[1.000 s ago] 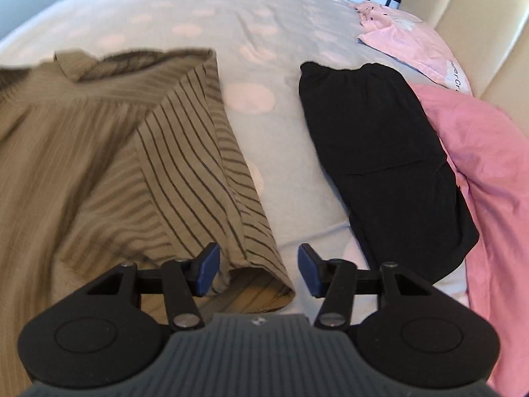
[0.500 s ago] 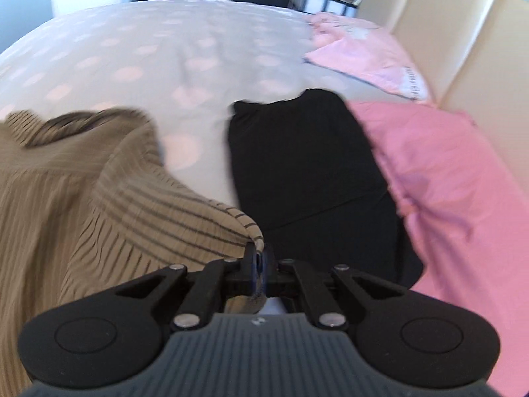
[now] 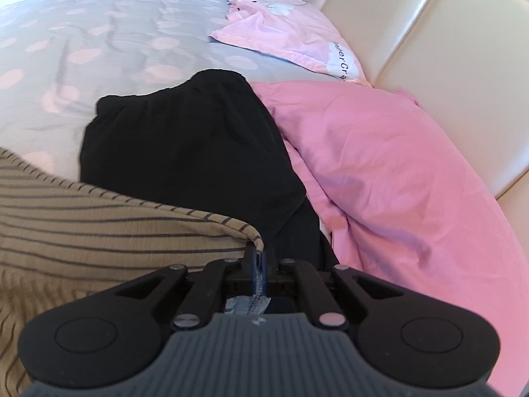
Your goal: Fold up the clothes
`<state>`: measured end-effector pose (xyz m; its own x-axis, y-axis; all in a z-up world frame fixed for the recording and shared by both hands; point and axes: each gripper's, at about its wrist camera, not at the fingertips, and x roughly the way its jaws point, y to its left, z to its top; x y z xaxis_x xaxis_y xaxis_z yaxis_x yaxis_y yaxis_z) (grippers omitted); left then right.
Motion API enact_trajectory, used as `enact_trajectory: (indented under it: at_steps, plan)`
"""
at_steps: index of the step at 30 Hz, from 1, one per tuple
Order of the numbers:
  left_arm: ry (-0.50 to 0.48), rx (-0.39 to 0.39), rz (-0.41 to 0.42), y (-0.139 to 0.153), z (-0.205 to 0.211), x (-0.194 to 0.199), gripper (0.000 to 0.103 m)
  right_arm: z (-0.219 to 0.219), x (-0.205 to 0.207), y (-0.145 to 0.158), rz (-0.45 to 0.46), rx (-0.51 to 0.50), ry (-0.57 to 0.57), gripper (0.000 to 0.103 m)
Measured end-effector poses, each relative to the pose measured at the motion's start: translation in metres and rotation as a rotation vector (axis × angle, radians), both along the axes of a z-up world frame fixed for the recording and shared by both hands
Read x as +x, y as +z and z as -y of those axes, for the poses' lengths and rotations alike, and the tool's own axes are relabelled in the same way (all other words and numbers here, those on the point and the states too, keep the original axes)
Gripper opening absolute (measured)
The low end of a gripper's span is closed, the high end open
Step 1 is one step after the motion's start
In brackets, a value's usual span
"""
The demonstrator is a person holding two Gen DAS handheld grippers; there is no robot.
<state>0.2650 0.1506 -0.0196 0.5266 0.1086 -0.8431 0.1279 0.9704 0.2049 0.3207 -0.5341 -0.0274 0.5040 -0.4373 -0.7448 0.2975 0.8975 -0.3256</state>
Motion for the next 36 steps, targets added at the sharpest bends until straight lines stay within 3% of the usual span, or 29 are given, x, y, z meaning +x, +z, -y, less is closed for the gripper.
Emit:
enact_trajectory:
  at_steps: [5,6,7,8,12,17,22,26,27,28,31,36]
  plan:
    - [0.012,-0.043,0.016,-0.002,-0.005,0.008,0.049,-0.002,0.009,-0.017,-0.02,0.008,-0.011,0.008]
    - [0.018,-0.049,0.023,-0.002,-0.007,0.01,0.049,-0.003,0.007,-0.018,-0.023,0.002,-0.025,0.014]
    - [0.025,-0.056,0.03,-0.001,-0.008,0.012,0.049,-0.004,0.004,-0.019,-0.021,-0.002,-0.038,0.028]
    - [0.037,-0.068,0.036,-0.001,-0.01,0.014,0.049,-0.004,-0.001,-0.019,-0.006,-0.002,-0.052,0.035]
    - [0.07,-0.105,0.056,-0.004,-0.02,0.026,0.049,-0.014,-0.018,-0.018,0.009,0.034,-0.041,0.035]
    - [0.008,-0.064,0.087,-0.016,-0.013,0.04,0.049,-0.027,-0.038,-0.016,0.013,0.087,-0.008,0.038]
    - [-0.115,-0.004,0.193,-0.016,0.003,0.049,0.065,-0.041,-0.058,-0.015,0.018,0.14,0.024,0.042]
    - [-0.127,0.009,0.221,-0.011,0.007,0.058,0.064,-0.047,-0.06,-0.021,0.005,0.157,0.011,0.043]
    - [-0.123,0.01,0.226,-0.009,0.007,0.06,0.054,-0.047,-0.059,-0.022,0.002,0.156,0.007,0.043]
    - [-0.12,0.012,0.231,-0.007,0.007,0.062,0.031,-0.047,-0.059,-0.024,0.001,0.155,0.005,0.043]
    - [-0.108,0.016,0.245,-0.001,0.007,0.068,0.006,-0.045,-0.058,-0.029,-0.002,0.147,0.001,0.044]
    - [-0.087,0.025,0.271,0.01,0.007,0.079,0.001,-0.039,-0.055,-0.038,-0.009,0.127,-0.021,0.044]
